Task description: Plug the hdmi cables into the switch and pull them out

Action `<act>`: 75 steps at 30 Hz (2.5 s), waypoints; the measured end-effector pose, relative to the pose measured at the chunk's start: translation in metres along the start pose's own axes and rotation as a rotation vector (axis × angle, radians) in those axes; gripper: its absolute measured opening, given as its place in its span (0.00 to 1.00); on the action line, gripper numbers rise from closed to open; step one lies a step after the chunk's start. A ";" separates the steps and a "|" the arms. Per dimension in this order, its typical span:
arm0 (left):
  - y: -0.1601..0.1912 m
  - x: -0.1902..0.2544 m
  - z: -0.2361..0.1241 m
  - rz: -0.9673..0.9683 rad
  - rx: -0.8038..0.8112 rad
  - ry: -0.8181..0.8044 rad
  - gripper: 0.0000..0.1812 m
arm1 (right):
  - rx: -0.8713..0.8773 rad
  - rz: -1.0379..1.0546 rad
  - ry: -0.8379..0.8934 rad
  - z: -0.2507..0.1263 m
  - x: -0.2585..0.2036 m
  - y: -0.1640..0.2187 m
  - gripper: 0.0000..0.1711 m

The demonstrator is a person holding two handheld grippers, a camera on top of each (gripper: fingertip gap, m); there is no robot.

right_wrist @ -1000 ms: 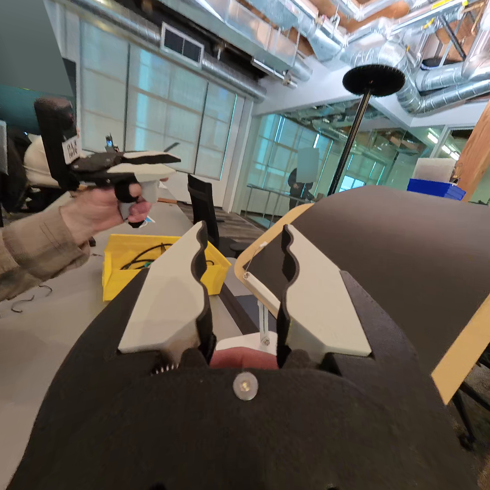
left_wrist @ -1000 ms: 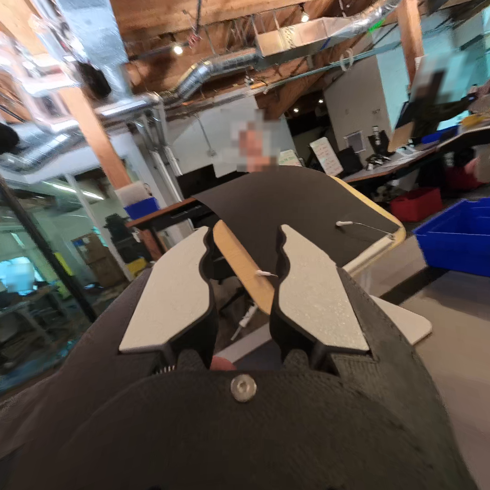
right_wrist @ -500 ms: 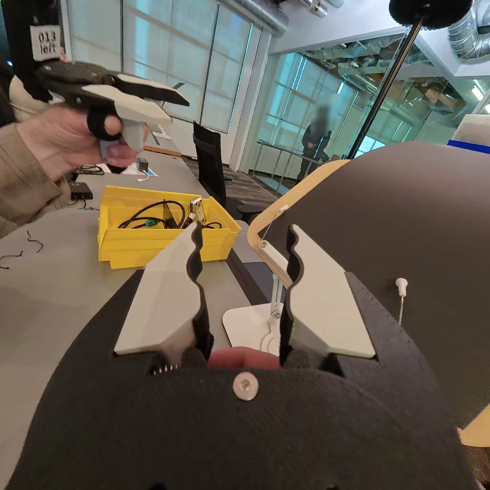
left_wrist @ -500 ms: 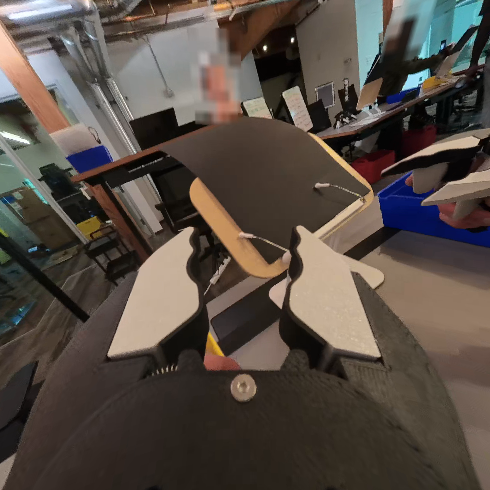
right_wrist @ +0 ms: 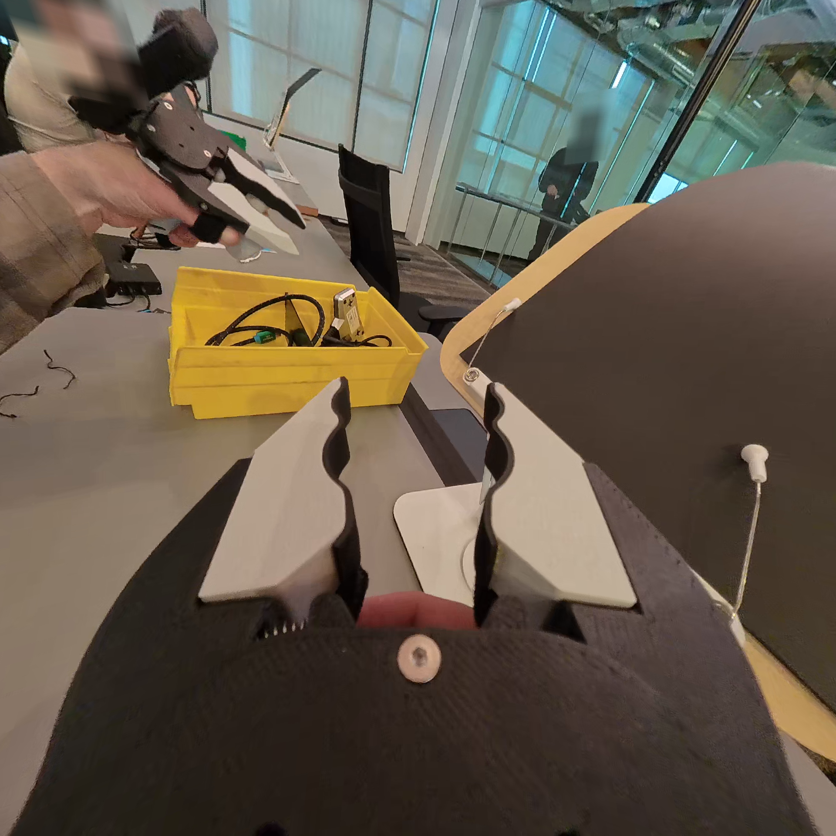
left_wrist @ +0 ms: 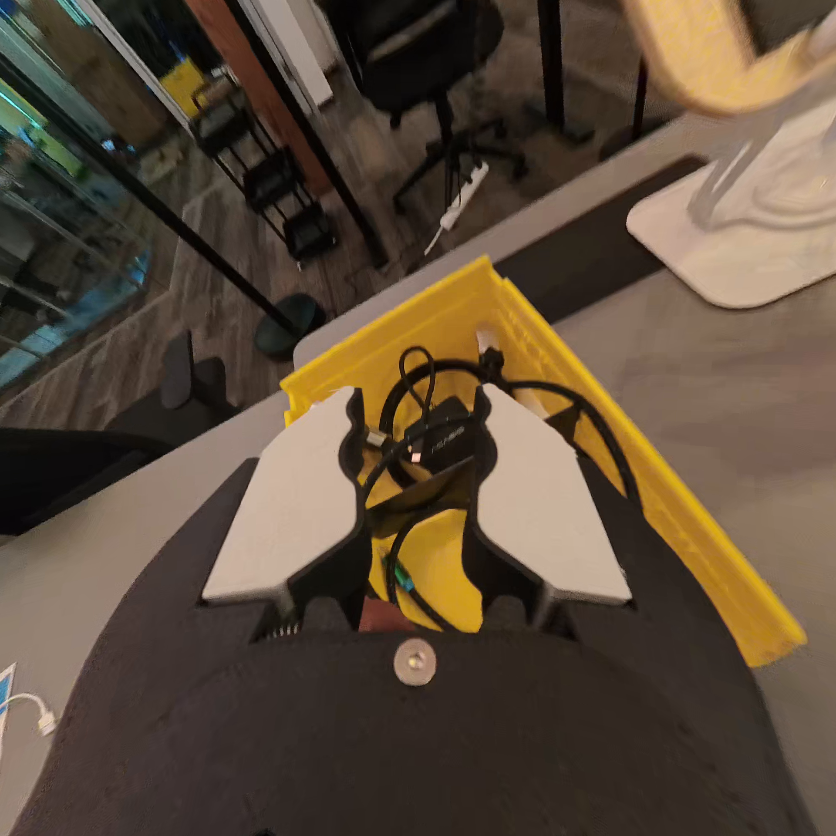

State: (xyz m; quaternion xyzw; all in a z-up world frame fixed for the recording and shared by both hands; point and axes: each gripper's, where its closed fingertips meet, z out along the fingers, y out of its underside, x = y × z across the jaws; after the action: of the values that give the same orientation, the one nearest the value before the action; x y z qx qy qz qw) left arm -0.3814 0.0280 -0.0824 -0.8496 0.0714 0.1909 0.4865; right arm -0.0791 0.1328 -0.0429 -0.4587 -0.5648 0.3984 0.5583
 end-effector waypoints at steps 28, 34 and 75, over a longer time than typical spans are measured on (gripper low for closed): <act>0.031 -0.058 0.031 0.003 0.086 -0.374 0.04 | -0.035 0.024 -0.027 0.008 -0.006 0.016 0.32; 0.000 -0.069 -0.002 -0.084 0.260 -0.382 0.04 | -0.041 0.008 -0.031 0.008 -0.009 0.015 0.32; -0.173 0.087 -0.054 -0.047 0.655 -0.164 0.03 | -0.059 0.434 -0.271 0.077 -0.089 0.037 0.21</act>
State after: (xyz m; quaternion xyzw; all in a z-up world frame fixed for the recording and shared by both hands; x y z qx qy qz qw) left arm -0.2344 0.0767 0.0463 -0.6312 0.0700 0.2144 0.7421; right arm -0.1574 0.0619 -0.1062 -0.5277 -0.5343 0.5502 0.3652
